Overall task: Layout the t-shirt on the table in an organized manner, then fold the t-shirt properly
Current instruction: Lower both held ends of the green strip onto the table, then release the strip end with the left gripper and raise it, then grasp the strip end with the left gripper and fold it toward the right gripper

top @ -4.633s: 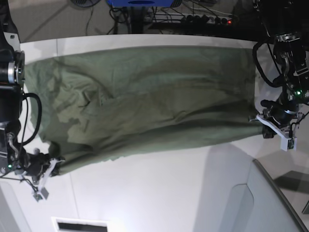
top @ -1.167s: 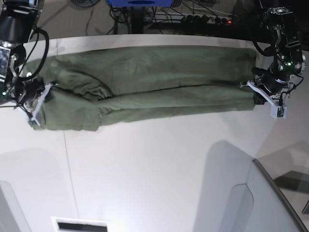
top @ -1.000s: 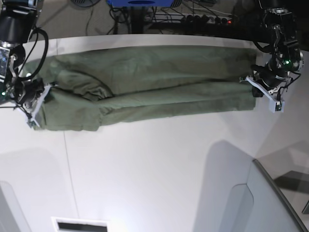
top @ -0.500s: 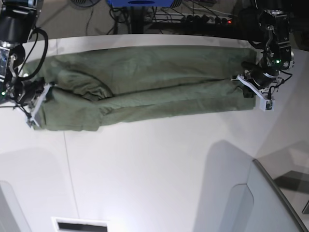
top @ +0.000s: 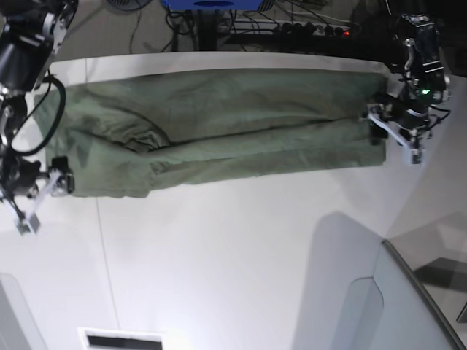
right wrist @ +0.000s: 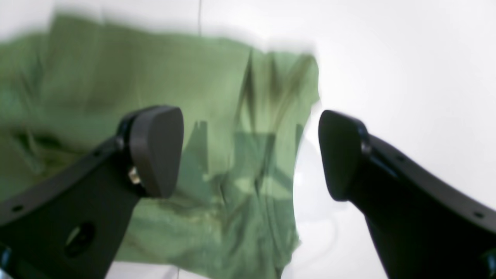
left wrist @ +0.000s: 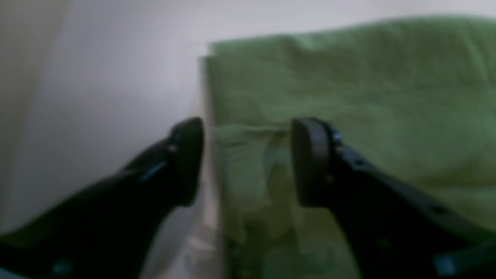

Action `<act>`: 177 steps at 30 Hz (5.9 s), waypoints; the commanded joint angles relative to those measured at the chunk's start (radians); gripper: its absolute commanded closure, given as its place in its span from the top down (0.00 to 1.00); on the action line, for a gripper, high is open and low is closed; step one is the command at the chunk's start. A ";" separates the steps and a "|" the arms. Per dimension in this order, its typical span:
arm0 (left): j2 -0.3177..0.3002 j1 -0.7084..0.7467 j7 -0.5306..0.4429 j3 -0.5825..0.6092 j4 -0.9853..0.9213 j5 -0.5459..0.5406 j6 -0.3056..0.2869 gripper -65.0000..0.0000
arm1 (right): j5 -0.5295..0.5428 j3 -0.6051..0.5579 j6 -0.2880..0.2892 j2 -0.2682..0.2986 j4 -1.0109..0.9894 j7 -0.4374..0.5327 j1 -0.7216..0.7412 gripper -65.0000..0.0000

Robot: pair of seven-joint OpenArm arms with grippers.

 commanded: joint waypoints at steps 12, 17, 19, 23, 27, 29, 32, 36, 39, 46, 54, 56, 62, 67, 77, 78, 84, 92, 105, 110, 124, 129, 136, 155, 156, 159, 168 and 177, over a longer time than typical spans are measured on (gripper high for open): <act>-0.074 0.112 -0.014 -0.134 0.074 -0.452 0.004 0.63 | 0.017 -0.206 0.006 0.014 -0.107 0.119 0.070 0.54; -0.072 0.121 -0.014 -0.134 0.076 -0.455 0.004 0.63 | 0.017 -0.198 -0.001 -0.026 -0.047 0.125 -0.018 0.00; -0.072 0.121 -0.014 -0.134 0.076 -0.455 0.004 0.63 | 0.017 -0.198 -0.001 -0.026 -0.086 0.141 -0.031 0.03; -0.072 0.122 -0.014 -0.134 0.074 -0.455 0.004 0.63 | 0.017 -0.198 -0.001 -0.026 -0.164 0.222 -0.061 0.02; -0.072 0.131 -0.014 -0.134 0.074 -0.458 -0.038 0.63 | 0.017 -0.198 -0.001 -0.024 -0.213 0.236 -0.058 0.01; -0.071 0.133 -0.013 -0.135 0.080 -0.459 -0.107 0.64 | 0.019 -0.198 -0.001 -0.024 -0.181 0.230 -0.061 0.01; -0.049 0.135 0.058 -0.151 0.100 -0.501 -0.168 0.64 | 0.019 -0.198 0.003 -0.024 -0.024 0.231 -0.120 0.01; -0.012 0.133 0.144 -0.261 0.062 -0.671 -0.280 0.72 | 0.019 -0.198 0.003 -0.024 0.184 0.234 -0.213 0.01; -0.011 0.128 0.150 -0.280 -0.001 -0.722 -0.374 0.96 | 0.019 -0.200 0.003 -0.024 0.217 0.234 -0.236 0.01; -0.009 0.036 0.145 -0.283 -0.217 -0.633 -0.415 0.99 | 0.016 -0.201 0.005 -0.024 0.204 0.234 -0.260 0.01; 0.017 -0.047 0.064 -0.281 -0.303 -0.459 -0.415 0.99 | 0.016 -0.201 0.005 -0.024 0.203 0.234 -0.277 0.01; 0.029 -0.060 0.052 -0.281 -0.343 -0.430 -0.415 0.99 | 0.016 -0.201 0.005 -0.024 0.204 0.234 -0.282 0.01; 0.043 -0.077 0.044 -0.281 -0.434 -0.392 -0.415 0.99 | 0.016 -0.200 0.005 -0.024 0.204 0.236 -0.283 0.01; 0.047 -0.074 0.002 -0.269 -0.448 -0.392 -0.415 0.71 | 0.016 -0.200 0.005 -0.024 0.206 0.236 -0.283 0.01; -0.006 -0.105 -0.097 -0.229 -0.497 -0.389 -0.415 0.00 | 0.016 -0.200 0.005 -0.024 0.210 0.234 -0.285 0.01; -0.025 -0.106 -0.103 -0.229 -0.495 -0.375 -0.415 0.00 | 0.016 -0.200 0.005 -0.024 0.210 0.233 -0.285 0.01; -0.121 -0.146 -0.107 -0.240 -0.468 -0.274 -0.415 0.00 | 0.016 -0.200 0.005 -0.024 0.212 0.230 -0.285 0.01; -0.017 0.001 -0.099 -0.227 -0.012 -0.133 -0.256 0.00 | 0.017 -0.200 0.005 -0.024 0.212 0.230 -0.283 0.01; 0.275 0.046 -0.099 0.083 0.211 0.236 -0.158 0.00 | 0.017 -0.200 0.005 -0.024 0.212 0.230 -0.277 0.01; 0.276 0.016 -0.099 0.191 0.191 0.226 -0.082 0.00 | 0.017 -0.200 0.005 -0.024 0.212 0.230 -0.282 0.01; 0.278 -0.025 -0.099 0.386 0.103 0.225 -0.024 0.00 | 0.017 -0.200 0.005 -0.024 0.212 0.230 -0.278 0.01; 0.310 -0.027 -0.099 0.397 0.097 0.225 -0.024 0.00 | 0.017 -0.200 0.005 -0.024 0.212 0.230 -0.277 0.01; 0.337 -0.048 -0.099 0.400 0.057 0.233 -0.024 0.00 | 0.017 -0.200 0.005 -0.024 0.212 0.230 -0.275 0.01; 0.336 -0.094 -0.025 0.468 0.031 0.236 -0.024 0.24 | 0.017 -0.200 0.005 -0.024 0.212 0.230 -0.274 0.02; 0.336 -0.094 -0.025 0.468 0.034 0.236 -0.024 0.32 | 0.017 -0.200 0.005 -0.024 0.212 0.230 -0.274 0.02; 0.336 -0.086 -0.024 0.469 0.056 0.236 -0.024 0.50 | 0.017 -0.200 0.005 -0.024 0.212 0.230 -0.274 0.02; 0.353 -0.079 0.015 0.580 0.074 0.225 -0.024 0.55 | 0.017 -0.200 0.005 -0.024 0.207 0.230 -0.260 0.02; 0.310 -0.059 0.141 0.597 0.326 0.154 -0.024 0.55 | 0.019 -0.206 0.005 -0.026 0.215 0.228 -0.260 0.02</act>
